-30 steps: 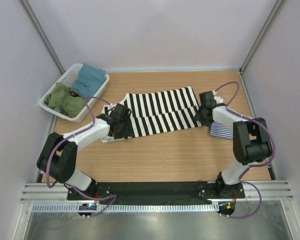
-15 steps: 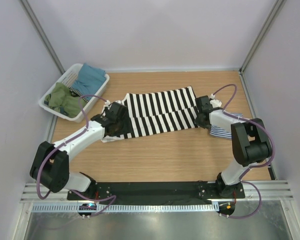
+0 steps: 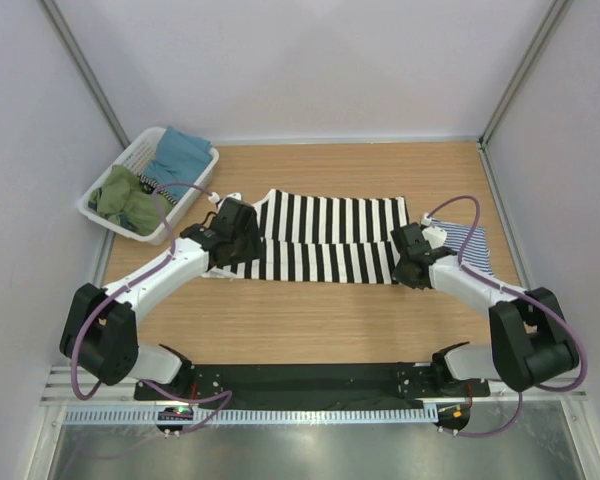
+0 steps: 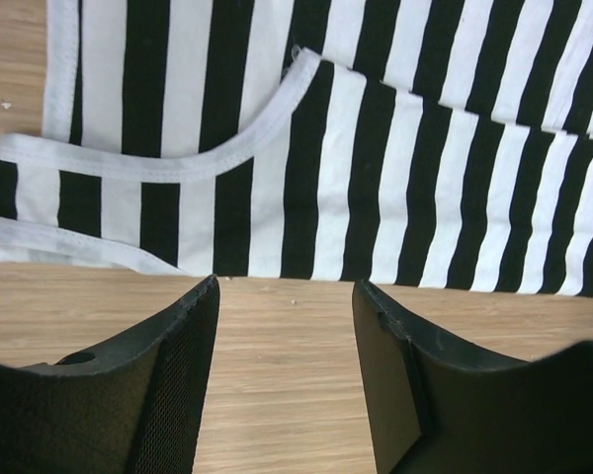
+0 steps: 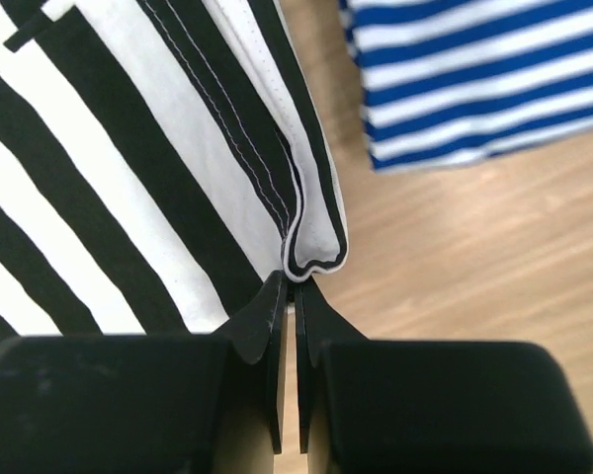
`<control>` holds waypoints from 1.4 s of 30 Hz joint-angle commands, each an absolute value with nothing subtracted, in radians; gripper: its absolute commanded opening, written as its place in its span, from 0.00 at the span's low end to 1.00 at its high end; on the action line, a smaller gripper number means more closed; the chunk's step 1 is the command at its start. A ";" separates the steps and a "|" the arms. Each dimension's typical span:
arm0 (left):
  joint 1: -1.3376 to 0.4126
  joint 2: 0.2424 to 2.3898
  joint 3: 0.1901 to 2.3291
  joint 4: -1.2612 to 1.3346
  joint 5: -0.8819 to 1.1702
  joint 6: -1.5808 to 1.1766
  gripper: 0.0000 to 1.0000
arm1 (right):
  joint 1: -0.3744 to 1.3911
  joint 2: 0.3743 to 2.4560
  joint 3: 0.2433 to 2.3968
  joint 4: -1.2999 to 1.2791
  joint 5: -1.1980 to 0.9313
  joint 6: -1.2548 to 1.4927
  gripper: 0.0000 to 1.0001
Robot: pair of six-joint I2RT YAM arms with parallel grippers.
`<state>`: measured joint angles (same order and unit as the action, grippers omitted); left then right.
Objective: Fold and stack the tank tops
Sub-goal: Fold the tank top
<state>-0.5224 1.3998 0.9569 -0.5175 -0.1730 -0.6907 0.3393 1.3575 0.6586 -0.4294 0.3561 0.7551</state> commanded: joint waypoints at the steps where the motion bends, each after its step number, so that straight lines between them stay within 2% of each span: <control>1: -0.526 1.373 0.997 -0.522 -0.195 -0.670 0.58 | 0.341 1.256 0.620 -0.491 0.367 0.759 0.06; 2: -0.525 1.371 0.994 -0.522 -0.193 -0.672 0.58 | 0.342 1.244 0.615 -0.498 0.364 0.759 0.10; 4: -0.525 1.365 0.989 -0.515 -0.198 -0.673 0.59 | 0.341 1.215 0.614 -0.509 0.351 0.758 0.23; 6: -0.526 1.361 0.986 -0.509 -0.201 -0.673 0.62 | 0.341 1.200 0.617 -0.522 0.344 0.755 0.29; 7: -0.526 1.358 0.986 -0.508 -0.207 -0.672 0.65 | 0.339 1.186 0.617 -0.522 0.335 0.749 0.40; 8: -0.525 1.355 0.986 -0.508 -0.213 -0.672 0.71 | 0.341 1.181 0.620 -0.526 0.336 0.743 0.44; 9: -0.525 1.344 0.980 -0.493 -0.225 -0.669 0.82 | 0.339 1.175 0.633 -0.531 0.347 0.739 0.48; 10: -0.525 1.338 0.976 -0.479 -0.241 -0.663 0.86 | 0.339 1.172 0.646 -0.541 0.374 0.739 0.52; 12: -0.525 1.339 0.973 -0.436 -0.253 -0.644 0.94 | 0.341 1.175 0.676 -0.549 0.385 0.723 0.52; 16: -0.519 1.434 1.046 -0.420 -0.288 -0.594 0.94 | 0.337 1.218 0.813 -0.555 0.402 0.677 0.51; 23: -0.479 1.658 1.282 -0.451 -0.281 -0.557 0.84 | 0.292 1.376 1.031 -0.499 0.341 0.583 0.48; 28: -0.453 1.824 1.463 -0.433 -0.273 -0.491 0.79 | 0.218 1.575 1.215 -0.483 0.292 0.535 0.44; 29: -0.449 1.879 1.488 -0.425 -0.268 -0.479 0.74 | 0.210 1.600 1.257 -0.477 0.284 0.528 0.43; 32: -0.431 1.971 1.583 -0.407 -0.224 -0.437 0.68 | 0.172 1.689 1.342 -0.454 0.278 0.508 0.43; 42: -0.411 2.141 1.761 -0.368 -0.156 -0.417 0.69 | 0.123 1.965 1.585 -0.483 0.284 0.466 0.45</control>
<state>-0.4164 2.1250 1.6928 -0.4107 -0.1791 -0.4515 0.1284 1.9392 1.5192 -0.4847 0.2764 0.4942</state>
